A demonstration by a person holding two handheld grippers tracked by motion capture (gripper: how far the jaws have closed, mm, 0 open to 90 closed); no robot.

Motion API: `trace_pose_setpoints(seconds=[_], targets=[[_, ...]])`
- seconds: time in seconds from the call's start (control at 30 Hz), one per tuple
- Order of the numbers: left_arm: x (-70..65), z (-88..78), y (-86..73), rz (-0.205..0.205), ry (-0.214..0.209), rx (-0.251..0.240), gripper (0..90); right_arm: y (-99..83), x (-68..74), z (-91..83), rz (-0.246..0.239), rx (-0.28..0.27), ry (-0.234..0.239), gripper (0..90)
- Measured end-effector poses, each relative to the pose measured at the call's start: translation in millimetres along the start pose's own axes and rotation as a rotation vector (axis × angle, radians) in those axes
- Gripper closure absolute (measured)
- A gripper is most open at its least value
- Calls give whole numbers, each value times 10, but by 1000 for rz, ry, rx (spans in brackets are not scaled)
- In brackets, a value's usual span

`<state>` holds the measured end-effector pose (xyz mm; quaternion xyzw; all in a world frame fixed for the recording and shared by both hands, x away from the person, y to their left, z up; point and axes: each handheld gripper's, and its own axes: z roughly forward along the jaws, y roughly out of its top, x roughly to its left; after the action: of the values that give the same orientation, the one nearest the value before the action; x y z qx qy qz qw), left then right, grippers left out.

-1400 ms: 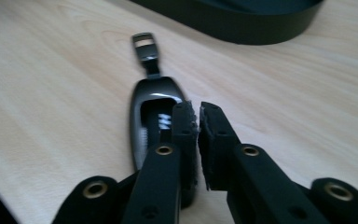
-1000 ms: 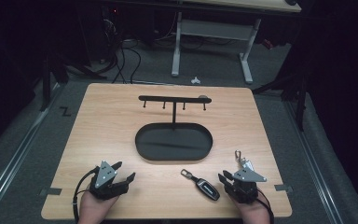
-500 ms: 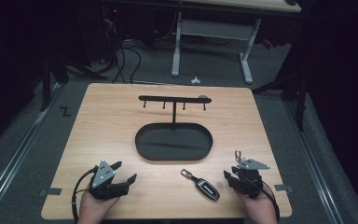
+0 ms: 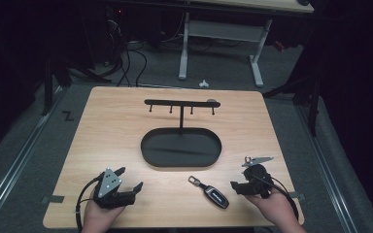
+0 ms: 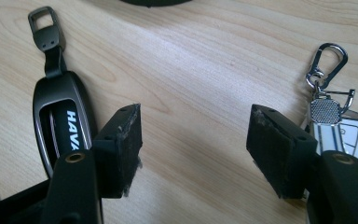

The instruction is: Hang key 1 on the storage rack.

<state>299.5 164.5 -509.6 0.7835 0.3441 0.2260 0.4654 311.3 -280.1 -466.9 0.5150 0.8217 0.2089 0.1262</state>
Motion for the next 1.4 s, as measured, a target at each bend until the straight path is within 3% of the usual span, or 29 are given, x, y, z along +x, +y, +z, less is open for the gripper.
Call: trace_pose_setpoints(seconds=[0.07, 0.1, 0.37, 0.67, 0.8, 1.1, 1.2, 1.4], targets=[[1, -1, 1, 1, 1, 0, 179, 33, 2, -9, -12, 33, -1, 344], [3, 0, 1, 2, 1, 1, 173, 69, 0, -19, -39, 81, -7, 342], [6, 11, 4, 7, 3, 4, 163, 198, 18, -11, -71, 208, -16, 327], [15, 7, -2, -2, 1, 3, 166, 368, 78, -8, -107, 306, -12, 318], [13, 21, -7, -1, -7, 10, 165, 470, 76, 7, -74, 381, 45, 304], [22, 13, -9, -12, -16, 9, 161, 588, 116, 52, -141, 452, 2, 300], [18, 21, -7, -6, -13, 13, 152, 594, 161, 74, -199, 453, 12, 297], [21, 28, -5, -10, 0, 17, 119, 635, 316, 109, -215, 470, 45, 279]])
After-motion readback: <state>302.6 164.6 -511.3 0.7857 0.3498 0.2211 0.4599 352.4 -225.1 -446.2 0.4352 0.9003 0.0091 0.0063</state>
